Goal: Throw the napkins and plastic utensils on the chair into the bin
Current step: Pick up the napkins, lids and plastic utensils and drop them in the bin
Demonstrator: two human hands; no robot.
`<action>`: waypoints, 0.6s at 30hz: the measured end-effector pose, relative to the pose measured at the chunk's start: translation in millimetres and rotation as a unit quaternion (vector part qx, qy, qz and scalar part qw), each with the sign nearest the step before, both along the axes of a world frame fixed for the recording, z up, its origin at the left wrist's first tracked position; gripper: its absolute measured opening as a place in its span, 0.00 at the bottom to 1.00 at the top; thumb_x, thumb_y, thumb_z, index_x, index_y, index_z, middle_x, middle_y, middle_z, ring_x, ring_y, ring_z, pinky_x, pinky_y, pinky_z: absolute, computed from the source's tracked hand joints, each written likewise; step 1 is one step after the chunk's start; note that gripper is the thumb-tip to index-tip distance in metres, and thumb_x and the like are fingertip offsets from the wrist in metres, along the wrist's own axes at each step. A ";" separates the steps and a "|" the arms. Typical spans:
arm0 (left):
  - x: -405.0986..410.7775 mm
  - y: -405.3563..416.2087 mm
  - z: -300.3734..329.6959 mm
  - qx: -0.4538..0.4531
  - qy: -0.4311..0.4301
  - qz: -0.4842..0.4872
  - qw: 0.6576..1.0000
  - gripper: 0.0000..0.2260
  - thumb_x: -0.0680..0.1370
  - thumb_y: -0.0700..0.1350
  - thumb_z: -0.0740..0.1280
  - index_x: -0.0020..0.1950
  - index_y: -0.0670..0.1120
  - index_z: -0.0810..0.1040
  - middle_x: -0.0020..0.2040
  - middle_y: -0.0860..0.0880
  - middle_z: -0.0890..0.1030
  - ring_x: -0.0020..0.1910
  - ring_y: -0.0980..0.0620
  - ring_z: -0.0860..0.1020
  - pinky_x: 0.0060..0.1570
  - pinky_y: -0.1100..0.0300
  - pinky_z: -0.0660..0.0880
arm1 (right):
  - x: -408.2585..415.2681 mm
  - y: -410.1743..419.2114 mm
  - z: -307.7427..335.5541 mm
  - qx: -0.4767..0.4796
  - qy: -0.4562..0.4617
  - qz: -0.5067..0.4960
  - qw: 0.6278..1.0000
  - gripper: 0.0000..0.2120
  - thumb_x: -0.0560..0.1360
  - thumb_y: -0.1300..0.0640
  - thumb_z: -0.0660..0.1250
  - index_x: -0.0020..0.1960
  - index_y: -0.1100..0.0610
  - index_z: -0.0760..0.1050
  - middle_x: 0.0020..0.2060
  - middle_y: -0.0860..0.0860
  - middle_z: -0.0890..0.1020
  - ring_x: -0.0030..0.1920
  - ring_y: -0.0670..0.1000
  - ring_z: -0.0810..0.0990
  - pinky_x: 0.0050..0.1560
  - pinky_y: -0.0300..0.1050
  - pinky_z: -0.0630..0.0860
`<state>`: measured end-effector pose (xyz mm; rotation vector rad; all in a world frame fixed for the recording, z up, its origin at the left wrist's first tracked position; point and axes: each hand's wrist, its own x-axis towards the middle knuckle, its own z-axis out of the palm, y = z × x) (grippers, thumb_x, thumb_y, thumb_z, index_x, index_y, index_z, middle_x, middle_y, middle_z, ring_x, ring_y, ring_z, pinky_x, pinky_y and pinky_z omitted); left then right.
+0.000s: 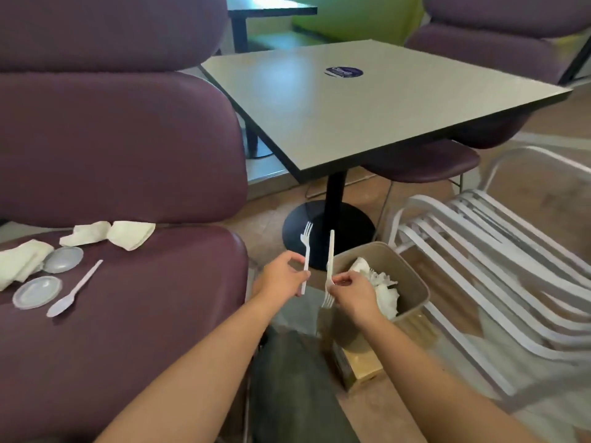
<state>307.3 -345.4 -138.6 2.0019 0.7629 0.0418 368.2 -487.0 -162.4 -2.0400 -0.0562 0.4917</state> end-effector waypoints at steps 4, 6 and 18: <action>31.6 -43.2 -16.1 -0.004 0.014 -0.043 0.999 0.07 0.77 0.44 0.71 0.53 0.53 0.77 0.38 0.52 0.79 0.32 0.55 0.79 0.25 0.69 0.73 | 23.5 -42.9 -15.0 -0.036 0.030 -0.059 0.997 0.04 0.72 0.63 0.70 0.45 0.56 0.78 0.36 0.51 0.80 0.42 0.56 0.80 0.51 0.55 0.80; 47.4 -58.5 -27.2 -0.001 0.028 -0.055 0.998 0.08 0.74 0.45 0.72 0.47 0.57 0.76 0.36 0.52 0.80 0.34 0.52 0.81 0.37 0.58 0.81 | 37.7 -58.1 -19.8 -0.074 0.013 -0.071 0.995 0.07 0.72 0.62 0.70 0.50 0.58 0.81 0.42 0.51 0.82 0.47 0.55 0.81 0.52 0.50 0.79; 117.5 -105.0 -54.0 0.037 0.073 -0.111 0.990 0.24 0.74 0.57 0.71 0.68 0.51 0.75 0.55 0.47 0.83 0.52 0.48 0.81 0.55 0.50 0.78 | 103.7 -95.0 -25.6 -0.242 -0.054 -0.003 0.969 0.10 0.76 0.52 0.66 0.51 0.56 0.82 0.47 0.56 0.84 0.51 0.58 0.81 0.51 0.49 0.79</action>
